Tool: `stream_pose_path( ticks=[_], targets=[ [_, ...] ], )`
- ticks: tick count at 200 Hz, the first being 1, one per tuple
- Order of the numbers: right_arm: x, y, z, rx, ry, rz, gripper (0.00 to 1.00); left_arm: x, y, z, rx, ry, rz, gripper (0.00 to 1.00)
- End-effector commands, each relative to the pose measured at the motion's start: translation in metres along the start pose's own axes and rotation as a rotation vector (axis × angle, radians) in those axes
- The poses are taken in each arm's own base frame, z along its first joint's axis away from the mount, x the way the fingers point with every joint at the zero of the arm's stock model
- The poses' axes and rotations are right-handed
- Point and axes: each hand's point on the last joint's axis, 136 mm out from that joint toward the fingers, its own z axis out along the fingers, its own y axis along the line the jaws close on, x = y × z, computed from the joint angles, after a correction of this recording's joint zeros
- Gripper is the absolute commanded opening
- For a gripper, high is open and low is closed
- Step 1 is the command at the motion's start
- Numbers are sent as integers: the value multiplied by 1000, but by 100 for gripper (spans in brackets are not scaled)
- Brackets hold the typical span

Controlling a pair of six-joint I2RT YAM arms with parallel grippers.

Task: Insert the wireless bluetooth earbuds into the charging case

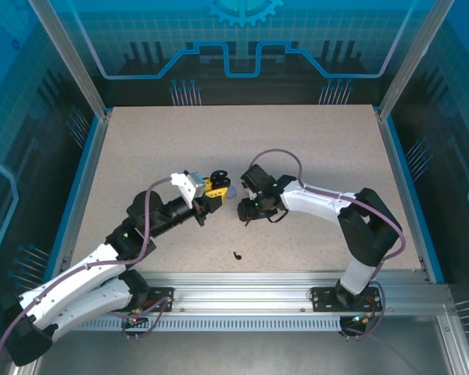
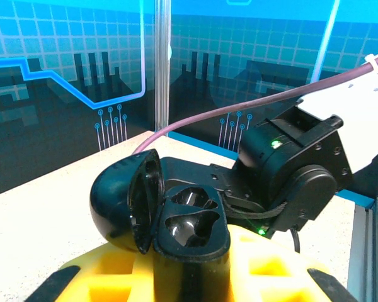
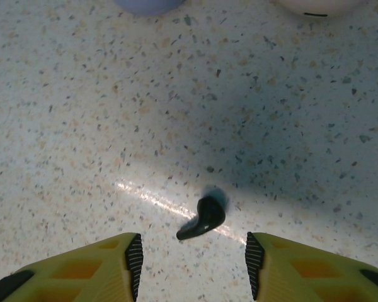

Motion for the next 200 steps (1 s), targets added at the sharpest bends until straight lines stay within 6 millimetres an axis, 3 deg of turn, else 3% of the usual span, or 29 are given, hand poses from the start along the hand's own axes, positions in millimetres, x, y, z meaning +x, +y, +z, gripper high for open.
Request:
stream_pose_path(
  ticks=[1,85,200],
  targets=[
    [3,-5,5,69,29,26,49,1,0,-2,-6,0,15,1],
    [16,0,37,116,124,3,39,4,0,-3,-10,8,14,1],
    [37,-1,50,167,220,-59,24,4,1,-5,-17,12,23,1]
  ],
)
